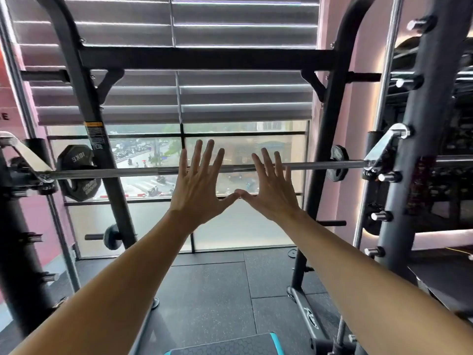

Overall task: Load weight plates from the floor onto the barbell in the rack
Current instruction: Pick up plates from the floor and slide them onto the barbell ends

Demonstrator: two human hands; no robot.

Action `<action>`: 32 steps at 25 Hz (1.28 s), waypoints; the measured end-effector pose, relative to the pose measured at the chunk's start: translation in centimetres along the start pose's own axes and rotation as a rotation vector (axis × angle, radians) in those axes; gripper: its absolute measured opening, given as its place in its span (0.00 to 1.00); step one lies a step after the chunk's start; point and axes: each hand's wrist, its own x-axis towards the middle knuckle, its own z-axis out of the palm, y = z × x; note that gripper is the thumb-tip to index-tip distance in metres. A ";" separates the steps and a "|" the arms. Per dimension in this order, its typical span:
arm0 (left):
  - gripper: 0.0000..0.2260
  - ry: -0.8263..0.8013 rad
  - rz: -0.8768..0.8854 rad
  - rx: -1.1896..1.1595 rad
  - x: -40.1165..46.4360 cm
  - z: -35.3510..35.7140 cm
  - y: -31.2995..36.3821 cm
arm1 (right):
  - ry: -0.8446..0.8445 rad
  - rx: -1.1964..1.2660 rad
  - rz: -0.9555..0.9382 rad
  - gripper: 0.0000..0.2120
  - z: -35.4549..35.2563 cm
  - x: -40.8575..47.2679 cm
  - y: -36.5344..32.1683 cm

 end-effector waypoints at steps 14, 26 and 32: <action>0.50 0.041 0.293 -0.266 -0.5 1.0 15.7 | -0.086 -0.284 0.289 0.49 -6.9 -12.3 10.1; 0.42 -0.097 0.370 -0.420 -7.0 -6.2 46.3 | -0.119 -0.268 0.447 0.49 -19.8 -34.0 30.7; 0.40 -0.179 0.323 -0.441 -12.4 -7.6 60.5 | -0.246 -0.287 0.493 0.44 -25.1 -47.3 41.5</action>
